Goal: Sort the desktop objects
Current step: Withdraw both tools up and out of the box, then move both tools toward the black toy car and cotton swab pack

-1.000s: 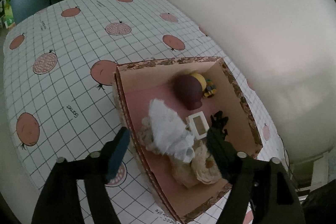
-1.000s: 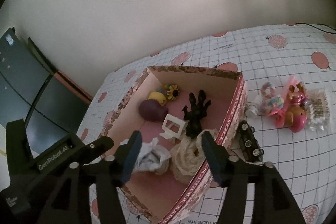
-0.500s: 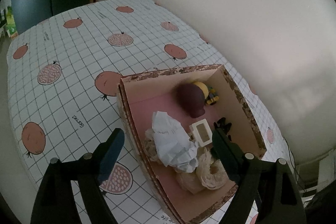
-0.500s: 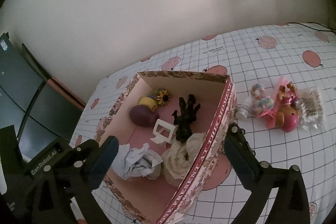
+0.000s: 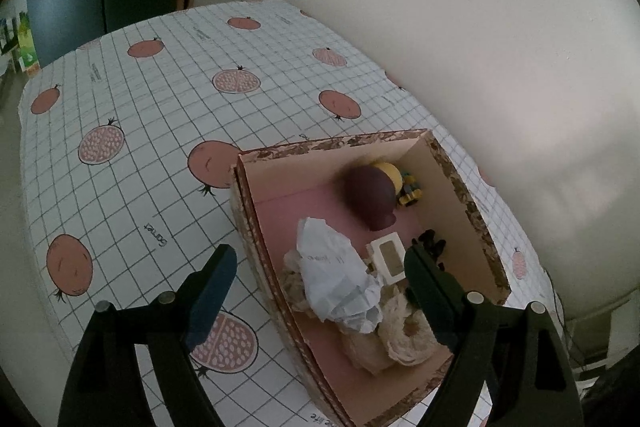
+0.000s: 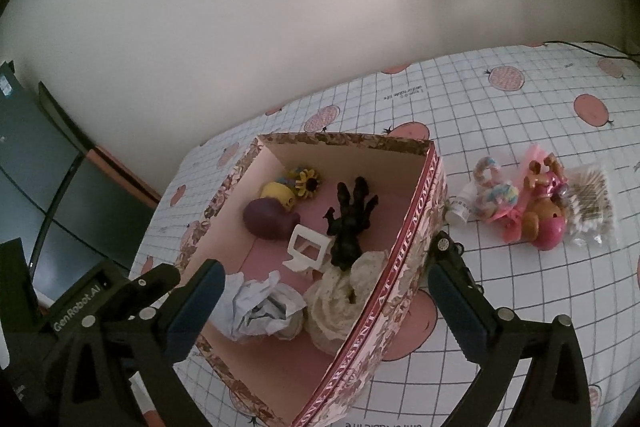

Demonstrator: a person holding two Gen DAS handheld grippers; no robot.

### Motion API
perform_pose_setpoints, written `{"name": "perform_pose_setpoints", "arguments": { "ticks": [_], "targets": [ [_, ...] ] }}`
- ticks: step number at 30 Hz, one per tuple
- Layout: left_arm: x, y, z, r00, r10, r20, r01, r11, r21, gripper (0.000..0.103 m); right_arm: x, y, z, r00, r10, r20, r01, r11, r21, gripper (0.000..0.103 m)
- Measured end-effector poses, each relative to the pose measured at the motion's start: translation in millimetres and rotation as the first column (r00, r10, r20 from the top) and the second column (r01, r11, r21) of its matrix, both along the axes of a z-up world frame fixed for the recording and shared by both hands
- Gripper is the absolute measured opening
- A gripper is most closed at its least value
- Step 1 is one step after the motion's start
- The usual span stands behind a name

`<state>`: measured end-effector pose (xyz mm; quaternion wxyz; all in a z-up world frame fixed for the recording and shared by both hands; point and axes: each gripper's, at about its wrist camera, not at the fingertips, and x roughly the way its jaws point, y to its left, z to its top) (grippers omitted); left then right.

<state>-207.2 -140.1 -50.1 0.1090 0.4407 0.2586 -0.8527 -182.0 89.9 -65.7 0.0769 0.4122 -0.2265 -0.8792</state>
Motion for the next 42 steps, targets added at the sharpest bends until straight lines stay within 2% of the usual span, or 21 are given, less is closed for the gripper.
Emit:
{"name": "perform_pose_setpoints", "arguments": {
  "ticks": [9, 13, 19, 23, 28, 34, 38, 42],
  "targets": [
    [3, 6, 8, 1.0, 0.017, -0.007, -0.017, 1.0, -0.002, 0.086, 0, 17, 9, 1.0, -0.002, 0.0, 0.002, 0.999, 0.041, 0.103],
    [3, 19, 12, 1.0, 0.017, -0.017, -0.017, 1.0, 0.003, 0.086, 7, 30, 22, 0.999, 0.011, -0.033, -0.008, 0.996, 0.089, 0.103],
    [3, 46, 22, 0.999, 0.004, -0.04, -0.004, 1.0, -0.008, 0.086, 11, 65, 39, 0.997, -0.049, -0.067, 0.059, 0.984, 0.169, 0.103],
    [3, 67, 28, 0.998, -0.01, -0.062, 0.009, 1.0, -0.019, 0.086, 8, 91, 44, 0.995, -0.085, -0.06, 0.094, 0.98, 0.174, 0.103],
    [1, 109, 40, 0.991, -0.069, -0.111, 0.06, 0.995, -0.079, 0.086, 1, 121, 46, 0.987, -0.155, -0.039, 0.16, 0.955, 0.249, 0.103],
    [-4, 155, 44, 0.975, -0.179, -0.134, 0.162, 0.978, -0.131, 0.086, -3, 156, 42, 0.98, -0.2, -0.017, 0.198, 0.948, 0.249, 0.103],
    [-7, 176, 42, 0.968, -0.214, -0.13, 0.196, 0.971, -0.138, 0.086, 2, 183, 33, 0.972, -0.234, 0.014, 0.227, 0.954, 0.196, 0.103],
    [-6, 194, 40, 0.963, -0.231, -0.137, 0.212, 0.967, -0.142, 0.086, 6, 200, 29, 0.954, -0.295, 0.055, 0.273, 0.93, 0.247, 0.103]
  ]
}}
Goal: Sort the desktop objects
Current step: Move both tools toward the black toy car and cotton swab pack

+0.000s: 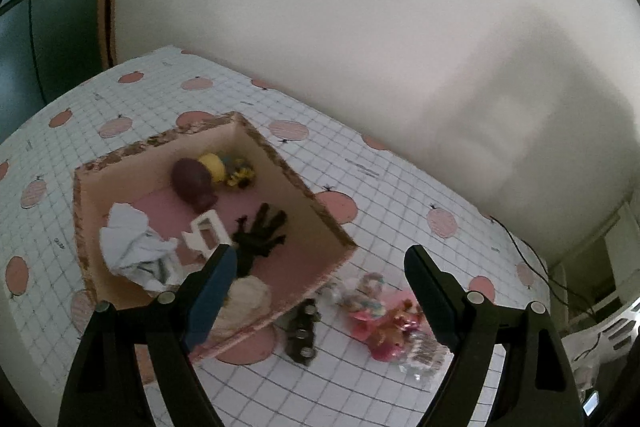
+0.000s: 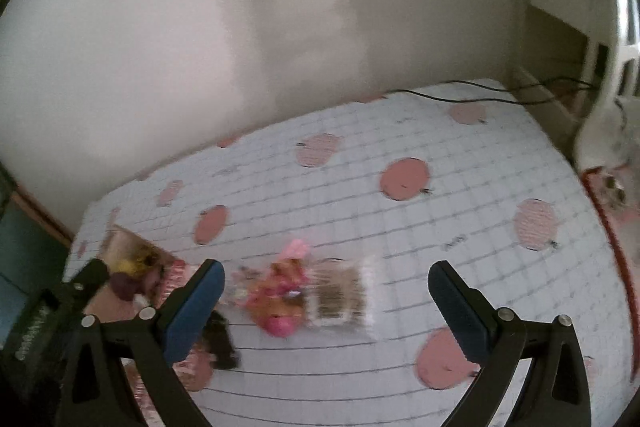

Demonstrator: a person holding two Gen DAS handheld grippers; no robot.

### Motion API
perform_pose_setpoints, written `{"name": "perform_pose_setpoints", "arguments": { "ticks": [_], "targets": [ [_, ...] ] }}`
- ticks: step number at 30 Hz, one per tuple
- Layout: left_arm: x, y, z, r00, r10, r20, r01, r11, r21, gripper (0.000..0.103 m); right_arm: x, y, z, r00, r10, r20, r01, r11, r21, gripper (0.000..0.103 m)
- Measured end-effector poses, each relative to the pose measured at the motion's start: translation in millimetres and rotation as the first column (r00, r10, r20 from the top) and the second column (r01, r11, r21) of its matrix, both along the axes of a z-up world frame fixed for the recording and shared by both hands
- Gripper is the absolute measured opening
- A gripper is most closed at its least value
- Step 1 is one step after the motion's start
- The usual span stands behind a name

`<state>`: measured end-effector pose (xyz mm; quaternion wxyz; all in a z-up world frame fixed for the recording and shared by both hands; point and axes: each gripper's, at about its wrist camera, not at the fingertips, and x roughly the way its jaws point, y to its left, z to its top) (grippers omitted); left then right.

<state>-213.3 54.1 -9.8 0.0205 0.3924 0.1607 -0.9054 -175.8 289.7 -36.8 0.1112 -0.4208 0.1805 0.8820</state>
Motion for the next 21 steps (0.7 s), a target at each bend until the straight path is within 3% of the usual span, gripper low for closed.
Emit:
{"name": "perform_pose_setpoints", "arguments": {
  "ticks": [9, 21],
  "targets": [
    [5, 38, 0, 0.997, -0.079, -0.021, 0.079, 0.997, 0.002, 0.087, 14, 22, 5, 0.999, -0.038, -0.011, 0.038, 0.999, 0.009, 0.103],
    [6, 61, -6, 0.991, -0.131, 0.004, 0.131, 0.991, 0.024, 0.087, 12, 36, -8, 0.998, -0.061, 0.003, 0.061, 0.995, -0.083, 0.103]
  ]
}}
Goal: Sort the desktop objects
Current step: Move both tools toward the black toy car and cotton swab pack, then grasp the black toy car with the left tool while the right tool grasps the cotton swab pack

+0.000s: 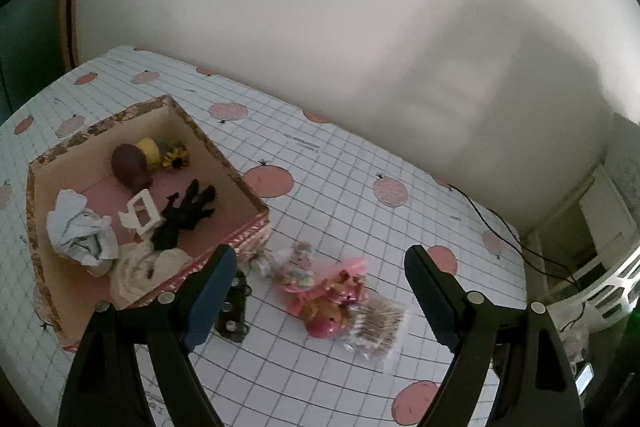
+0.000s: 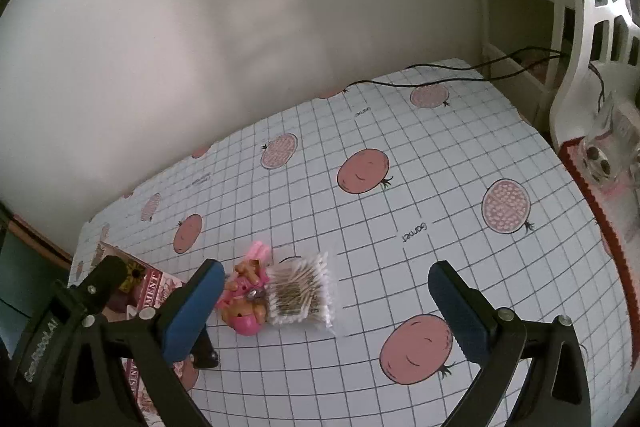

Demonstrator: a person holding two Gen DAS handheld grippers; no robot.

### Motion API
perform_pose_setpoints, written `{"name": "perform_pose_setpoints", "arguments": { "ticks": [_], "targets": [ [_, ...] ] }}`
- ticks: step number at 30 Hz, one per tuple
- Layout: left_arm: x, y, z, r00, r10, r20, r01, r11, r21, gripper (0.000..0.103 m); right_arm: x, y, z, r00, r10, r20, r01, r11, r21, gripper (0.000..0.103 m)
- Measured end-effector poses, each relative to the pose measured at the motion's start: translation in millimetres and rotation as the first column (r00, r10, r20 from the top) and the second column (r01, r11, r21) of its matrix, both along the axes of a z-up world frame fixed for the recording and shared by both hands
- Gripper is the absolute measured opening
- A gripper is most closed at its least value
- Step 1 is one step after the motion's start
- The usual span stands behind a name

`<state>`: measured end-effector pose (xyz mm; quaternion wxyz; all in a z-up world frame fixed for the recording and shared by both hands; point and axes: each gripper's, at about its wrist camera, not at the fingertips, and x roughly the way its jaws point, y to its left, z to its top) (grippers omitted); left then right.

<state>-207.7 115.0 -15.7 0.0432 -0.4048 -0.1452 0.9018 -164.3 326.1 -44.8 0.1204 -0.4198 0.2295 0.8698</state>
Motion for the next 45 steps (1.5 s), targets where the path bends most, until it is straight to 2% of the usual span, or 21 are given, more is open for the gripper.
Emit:
{"name": "perform_pose_setpoints", "arguments": {
  "ticks": [7, 12, 21, 24, 27, 30, 34, 36, 38, 40, 42, 45],
  "targets": [
    [-11, 5, -6, 0.999, -0.002, 0.034, 0.003, 0.999, -0.034, 0.087, -8, 4, -8, 0.999, -0.043, 0.006, 0.043, 0.999, -0.015, 0.103],
    [-17, 1, -22, 0.998, 0.006, 0.059, -0.004, 0.999, -0.038, 0.087, -16, -1, -20, 0.997, -0.053, 0.05, 0.055, 0.998, -0.031, 0.103],
    [-25, -23, -45, 0.99, -0.018, 0.141, 0.022, 0.999, -0.028, 0.087, -31, -21, -40, 0.993, 0.038, 0.111, -0.034, 0.999, -0.037, 0.103],
    [-27, -29, -50, 0.986, -0.048, 0.157, 0.048, 0.999, 0.005, 0.087, -36, -26, -49, 0.988, 0.059, 0.139, -0.054, 0.998, -0.043, 0.103],
    [-30, -29, -58, 0.973, -0.07, 0.218, 0.066, 0.998, 0.025, 0.087, -39, -26, -61, 0.986, 0.078, 0.148, -0.069, 0.996, -0.063, 0.103],
    [-31, -37, -75, 0.951, -0.073, 0.301, 0.045, 0.994, 0.098, 0.087, -43, -28, -65, 0.985, 0.091, 0.147, -0.084, 0.995, -0.053, 0.103],
    [-29, -38, -88, 0.932, -0.059, 0.357, 0.024, 0.995, 0.101, 0.087, -46, -33, -74, 0.982, 0.116, 0.151, -0.108, 0.992, -0.058, 0.103],
    [-28, -37, -90, 0.928, -0.051, 0.37, 0.015, 0.995, 0.1, 0.087, -48, -34, -80, 0.98, 0.12, 0.161, -0.111, 0.992, -0.059, 0.1],
    [-27, -39, -95, 0.919, -0.036, 0.391, -0.006, 0.994, 0.106, 0.087, -49, -36, -85, 0.978, 0.122, 0.172, -0.114, 0.992, -0.056, 0.088],
    [-27, -43, -102, 0.908, -0.03, 0.417, -0.026, 0.991, 0.129, 0.086, -50, -36, -91, 0.976, 0.12, 0.179, -0.111, 0.992, -0.061, 0.082],
    [-28, -44, -104, 0.903, -0.028, 0.429, -0.032, 0.991, 0.13, 0.086, -50, -35, -95, 0.976, 0.122, 0.181, -0.111, 0.991, -0.071, 0.08],
    [-27, -45, -106, 0.9, -0.019, 0.435, -0.04, 0.991, 0.126, 0.086, -50, -36, -102, 0.976, 0.113, 0.187, -0.098, 0.992, -0.083, 0.068]
  ]
}}
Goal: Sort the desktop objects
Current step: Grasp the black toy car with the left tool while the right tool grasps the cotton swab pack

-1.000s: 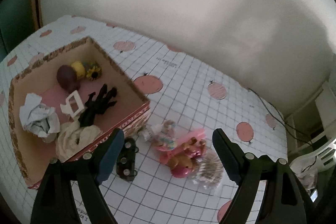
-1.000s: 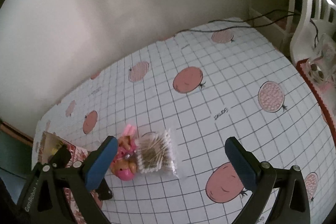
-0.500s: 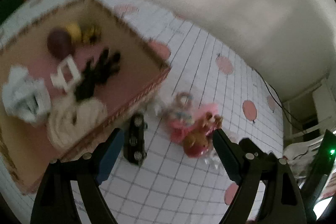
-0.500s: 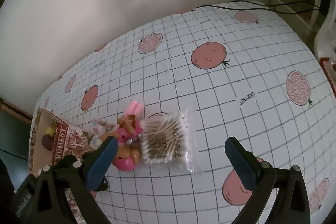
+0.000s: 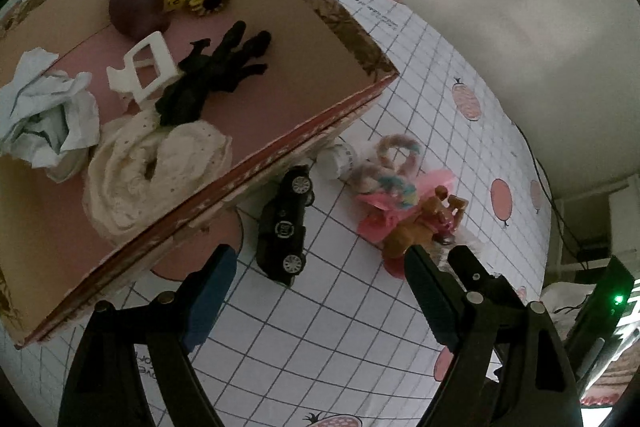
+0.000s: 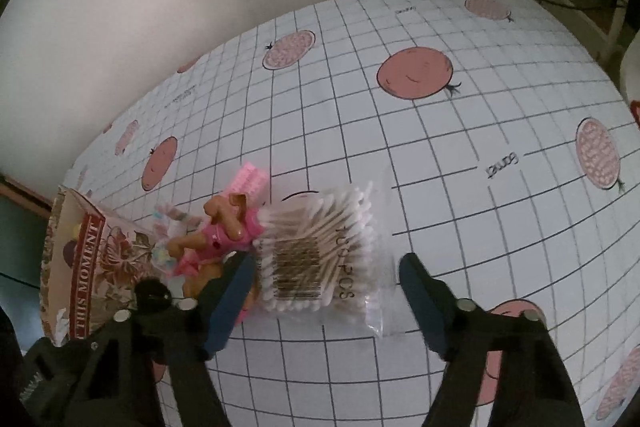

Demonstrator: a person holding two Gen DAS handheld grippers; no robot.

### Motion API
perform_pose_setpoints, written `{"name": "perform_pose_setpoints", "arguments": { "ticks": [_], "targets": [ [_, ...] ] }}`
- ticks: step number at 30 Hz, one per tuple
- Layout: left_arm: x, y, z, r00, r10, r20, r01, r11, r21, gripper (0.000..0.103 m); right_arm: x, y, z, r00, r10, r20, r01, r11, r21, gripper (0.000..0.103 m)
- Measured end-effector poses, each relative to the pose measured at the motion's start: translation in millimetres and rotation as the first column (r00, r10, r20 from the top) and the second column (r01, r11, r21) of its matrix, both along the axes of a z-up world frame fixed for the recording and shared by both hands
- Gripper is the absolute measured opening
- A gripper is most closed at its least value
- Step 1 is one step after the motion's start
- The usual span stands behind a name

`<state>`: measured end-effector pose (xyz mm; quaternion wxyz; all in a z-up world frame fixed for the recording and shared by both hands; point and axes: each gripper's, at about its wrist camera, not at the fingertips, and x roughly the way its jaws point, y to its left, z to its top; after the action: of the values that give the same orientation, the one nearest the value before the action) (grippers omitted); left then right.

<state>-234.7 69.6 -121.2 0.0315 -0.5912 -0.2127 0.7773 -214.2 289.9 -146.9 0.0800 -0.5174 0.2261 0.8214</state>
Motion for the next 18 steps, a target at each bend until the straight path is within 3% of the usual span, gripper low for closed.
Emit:
{"name": "perform_pose_setpoints", "arguments": {
  "ticks": [8, 18],
  "targets": [
    [5, -9, -9, 0.998, 0.05, 0.034, -0.051, 0.998, 0.031, 0.084, 6, 12, -3, 0.999, -0.038, -0.021, 0.036, 0.994, -0.107, 0.046],
    [6, -3, -15, 0.995, 0.099, 0.022, -0.099, 0.995, -0.013, 0.075, 15, 30, -12, 0.992, -0.122, -0.037, 0.108, 0.958, -0.267, 0.038]
  ]
}}
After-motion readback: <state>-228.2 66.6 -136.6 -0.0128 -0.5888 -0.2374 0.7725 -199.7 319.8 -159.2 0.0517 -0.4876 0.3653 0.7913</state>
